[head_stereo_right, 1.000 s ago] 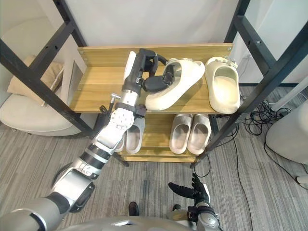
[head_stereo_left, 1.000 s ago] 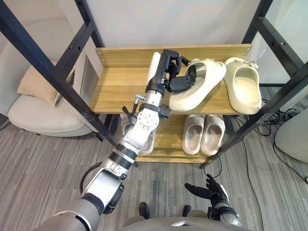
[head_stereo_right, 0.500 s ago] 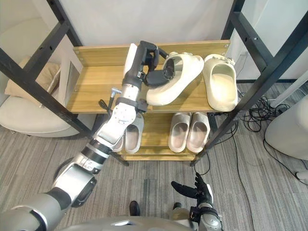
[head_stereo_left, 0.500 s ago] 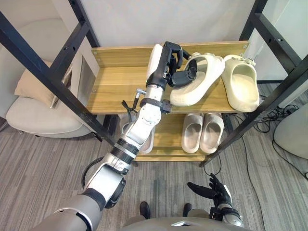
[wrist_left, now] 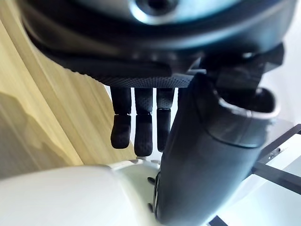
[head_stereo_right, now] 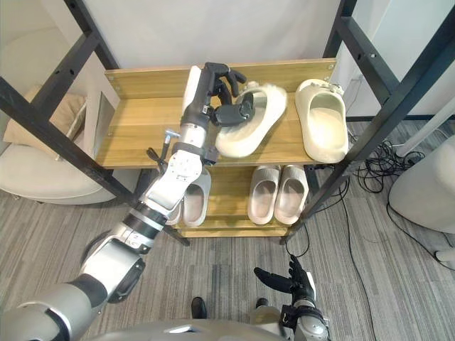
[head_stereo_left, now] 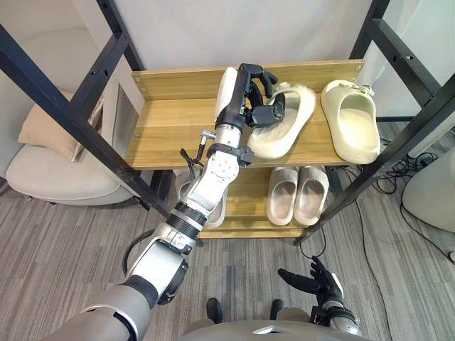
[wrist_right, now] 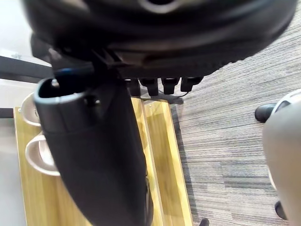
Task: Organize the slippers on the shoe rack
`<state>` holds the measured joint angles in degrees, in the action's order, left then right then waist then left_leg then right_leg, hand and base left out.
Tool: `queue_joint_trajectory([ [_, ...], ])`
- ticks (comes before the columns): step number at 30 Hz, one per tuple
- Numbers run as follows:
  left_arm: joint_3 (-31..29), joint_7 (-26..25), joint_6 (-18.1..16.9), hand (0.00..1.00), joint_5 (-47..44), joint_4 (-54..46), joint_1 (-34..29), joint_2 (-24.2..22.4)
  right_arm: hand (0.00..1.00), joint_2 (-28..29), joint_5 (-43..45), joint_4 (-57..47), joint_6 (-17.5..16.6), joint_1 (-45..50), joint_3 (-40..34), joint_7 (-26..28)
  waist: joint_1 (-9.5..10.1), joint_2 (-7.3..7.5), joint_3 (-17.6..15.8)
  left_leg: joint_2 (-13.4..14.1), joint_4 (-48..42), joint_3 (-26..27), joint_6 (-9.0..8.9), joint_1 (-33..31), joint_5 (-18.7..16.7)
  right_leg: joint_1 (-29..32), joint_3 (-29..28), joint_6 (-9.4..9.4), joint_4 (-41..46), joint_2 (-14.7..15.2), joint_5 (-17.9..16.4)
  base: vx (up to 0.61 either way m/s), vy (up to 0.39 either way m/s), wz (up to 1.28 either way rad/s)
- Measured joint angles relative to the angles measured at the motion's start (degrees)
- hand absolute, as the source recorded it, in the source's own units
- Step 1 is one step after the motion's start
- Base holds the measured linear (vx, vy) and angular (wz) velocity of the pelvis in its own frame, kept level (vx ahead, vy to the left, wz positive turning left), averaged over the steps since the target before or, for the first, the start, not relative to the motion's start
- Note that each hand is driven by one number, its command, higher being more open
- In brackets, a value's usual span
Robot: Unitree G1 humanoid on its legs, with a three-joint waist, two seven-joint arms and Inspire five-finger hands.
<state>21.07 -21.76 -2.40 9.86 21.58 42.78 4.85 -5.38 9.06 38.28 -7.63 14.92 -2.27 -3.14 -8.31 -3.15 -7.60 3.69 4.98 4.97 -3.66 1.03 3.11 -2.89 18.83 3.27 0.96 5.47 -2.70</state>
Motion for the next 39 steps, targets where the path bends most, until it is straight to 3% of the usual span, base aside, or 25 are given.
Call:
queue_joint_trajectory([
  [11,-2.32,-0.73,0.06,1.00,-2.66,3.64,0.53,0.42,1.00,-0.70,0.00,0.34,0.04,1.69,-0.66,-1.00,-1.34,0.18,-1.00,0.02,0.00,0.54,-0.01,-0.03,0.00,0.12,-0.14,-0.11,-0.18,-0.07,0.10,0.00,0.002,-0.02],
  [22,-2.29,-0.73,0.05,1.00,-4.93,3.59,-0.11,0.37,1.00,-0.69,0.00,0.66,0.05,1.35,-0.36,-0.97,-1.36,0.58,-1.79,-0.09,0.00,0.31,0.00,0.39,0.01,-1.42,0.55,-0.12,-1.98,-0.18,0.76,0.00,0.002,0.02],
  [32,-2.23,-0.28,-0.38,1.00,-8.86,-5.96,-1.34,0.20,1.00,-0.87,-0.01,0.83,0.11,1.32,-0.38,-0.93,-0.41,0.44,-1.84,-0.06,-0.01,-0.40,0.00,0.08,0.02,-1.39,0.86,-0.11,-1.94,-0.28,0.74,-0.01,0.005,0.02],
  [39,-2.21,1.48,-1.99,1.00,-19.45,-8.78,-1.35,-0.38,1.00,-1.79,-0.03,0.84,0.39,1.32,1.00,-0.77,0.71,-0.06,-1.78,-0.11,-0.01,-1.53,0.13,-0.02,0.36,-1.45,1.76,-0.16,-1.00,-0.20,0.27,-0.02,0.007,0.07],
])
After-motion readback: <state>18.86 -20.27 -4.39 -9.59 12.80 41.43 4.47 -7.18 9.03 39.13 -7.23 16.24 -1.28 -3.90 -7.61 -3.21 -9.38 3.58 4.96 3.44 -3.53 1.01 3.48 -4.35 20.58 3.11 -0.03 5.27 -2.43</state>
